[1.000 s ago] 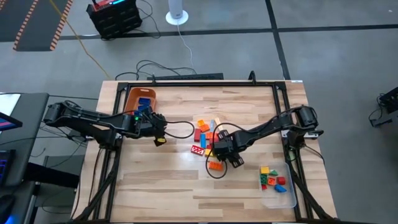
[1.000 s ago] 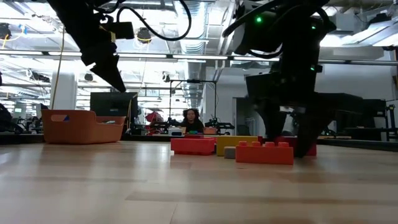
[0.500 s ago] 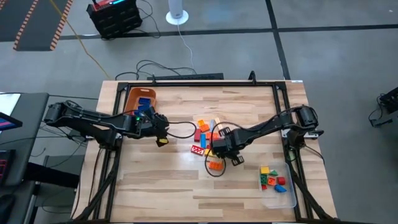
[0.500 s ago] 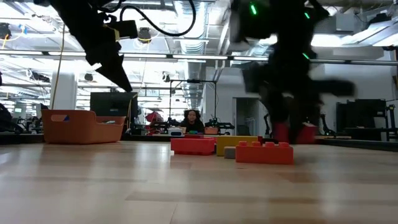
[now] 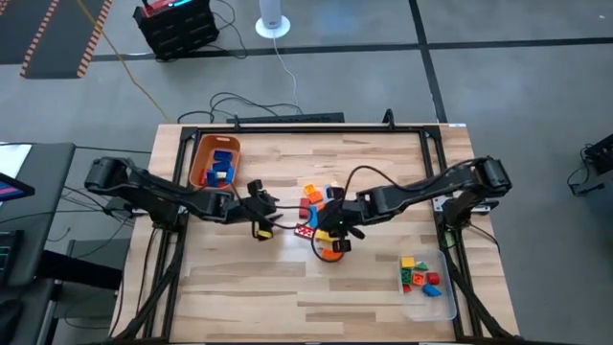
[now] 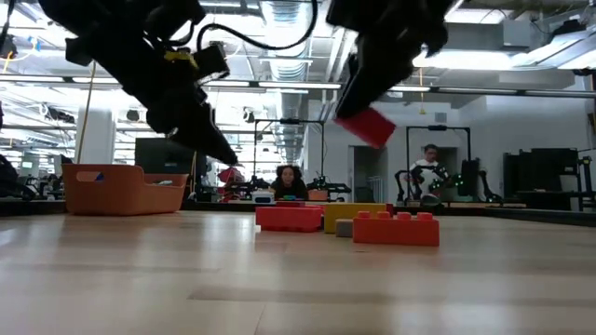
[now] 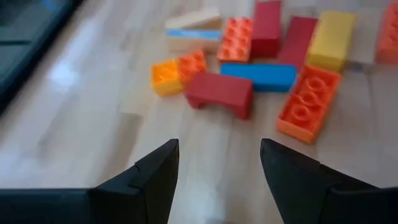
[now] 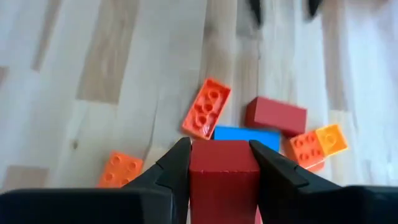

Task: Sort blocks by size
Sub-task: Put the large red wooden block into the orange bin

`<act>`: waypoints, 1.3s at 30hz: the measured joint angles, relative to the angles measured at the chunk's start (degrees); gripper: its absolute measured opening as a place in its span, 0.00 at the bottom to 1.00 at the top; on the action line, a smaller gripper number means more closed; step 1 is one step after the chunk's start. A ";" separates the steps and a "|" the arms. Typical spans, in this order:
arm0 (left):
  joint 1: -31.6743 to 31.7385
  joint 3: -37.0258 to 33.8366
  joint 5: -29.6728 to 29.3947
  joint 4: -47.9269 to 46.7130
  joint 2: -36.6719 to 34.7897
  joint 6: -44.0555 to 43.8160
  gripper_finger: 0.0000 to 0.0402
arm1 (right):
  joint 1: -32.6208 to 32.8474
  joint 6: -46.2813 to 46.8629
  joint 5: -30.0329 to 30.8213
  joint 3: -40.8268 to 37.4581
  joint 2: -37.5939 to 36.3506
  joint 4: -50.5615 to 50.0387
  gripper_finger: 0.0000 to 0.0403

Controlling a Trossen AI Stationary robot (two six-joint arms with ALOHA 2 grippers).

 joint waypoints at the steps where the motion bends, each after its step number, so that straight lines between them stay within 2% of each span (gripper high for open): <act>1: 0.00 -0.04 1.11 -0.15 0.31 0.02 0.55 | 0.19 0.51 -0.04 0.00 -0.71 -0.22 0.39; 7: -0.04 -0.04 2.24 -2.41 0.84 -1.75 0.55 | 3.86 8.03 -0.82 -3.27 -5.61 -2.78 0.40; 13: -0.04 -0.04 2.24 1.41 0.82 -1.70 0.55 | 9.53 17.40 -0.57 -6.12 -11.21 -3.25 0.40; 18: -0.04 -0.04 5.59 8.01 0.84 2.10 0.55 | 13.04 20.93 7.15 -8.52 -15.24 -0.57 0.40; 20: -0.04 -0.04 8.20 12.73 0.84 4.05 0.55 | 13.36 18.95 10.81 -9.40 -16.20 3.89 0.40; 24: -0.11 -0.04 13.27 22.74 0.84 7.27 0.55 | 12.36 11.21 15.37 -12.15 -16.95 20.22 0.40; 29: -0.15 -0.02 14.51 30.83 0.84 9.05 0.55 | 9.61 2.90 15.45 -12.81 -13.95 33.50 0.40; 39: -0.15 -0.02 14.53 35.31 0.84 10.66 0.55 | 6.20 -11.08 12.86 -12.76 -6.17 55.78 0.40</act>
